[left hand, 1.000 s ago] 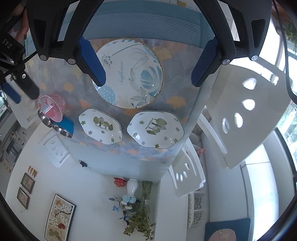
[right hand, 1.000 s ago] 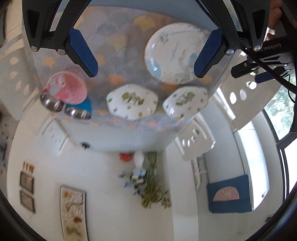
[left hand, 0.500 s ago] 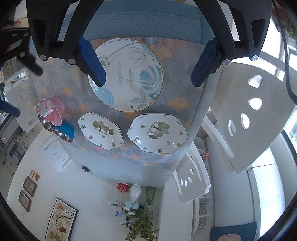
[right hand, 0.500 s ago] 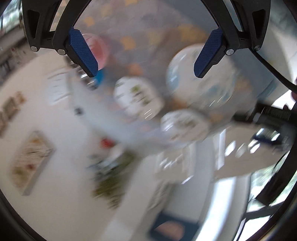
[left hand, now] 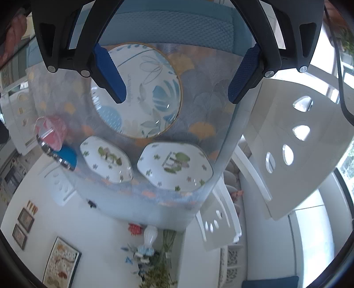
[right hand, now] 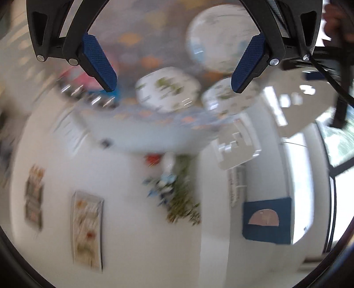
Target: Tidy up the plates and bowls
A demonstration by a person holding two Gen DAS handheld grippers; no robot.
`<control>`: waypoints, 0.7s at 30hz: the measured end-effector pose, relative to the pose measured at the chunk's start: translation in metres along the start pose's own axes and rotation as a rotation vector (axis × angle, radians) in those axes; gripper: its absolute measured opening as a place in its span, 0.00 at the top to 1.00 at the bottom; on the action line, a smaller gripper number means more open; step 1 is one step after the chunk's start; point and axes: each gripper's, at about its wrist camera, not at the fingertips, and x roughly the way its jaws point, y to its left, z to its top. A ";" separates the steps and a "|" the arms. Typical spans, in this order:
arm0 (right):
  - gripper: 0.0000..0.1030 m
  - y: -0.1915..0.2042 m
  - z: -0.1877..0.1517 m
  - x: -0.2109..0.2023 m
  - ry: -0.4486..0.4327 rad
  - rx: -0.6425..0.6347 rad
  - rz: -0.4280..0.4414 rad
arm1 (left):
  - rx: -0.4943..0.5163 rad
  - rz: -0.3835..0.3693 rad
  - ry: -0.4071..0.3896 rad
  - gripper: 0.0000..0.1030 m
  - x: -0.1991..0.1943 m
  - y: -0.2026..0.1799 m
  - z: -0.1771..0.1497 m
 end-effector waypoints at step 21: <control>0.13 -0.018 -0.098 0.165 0.522 0.238 0.072 | 0.029 -0.049 0.164 0.24 0.086 0.000 -0.014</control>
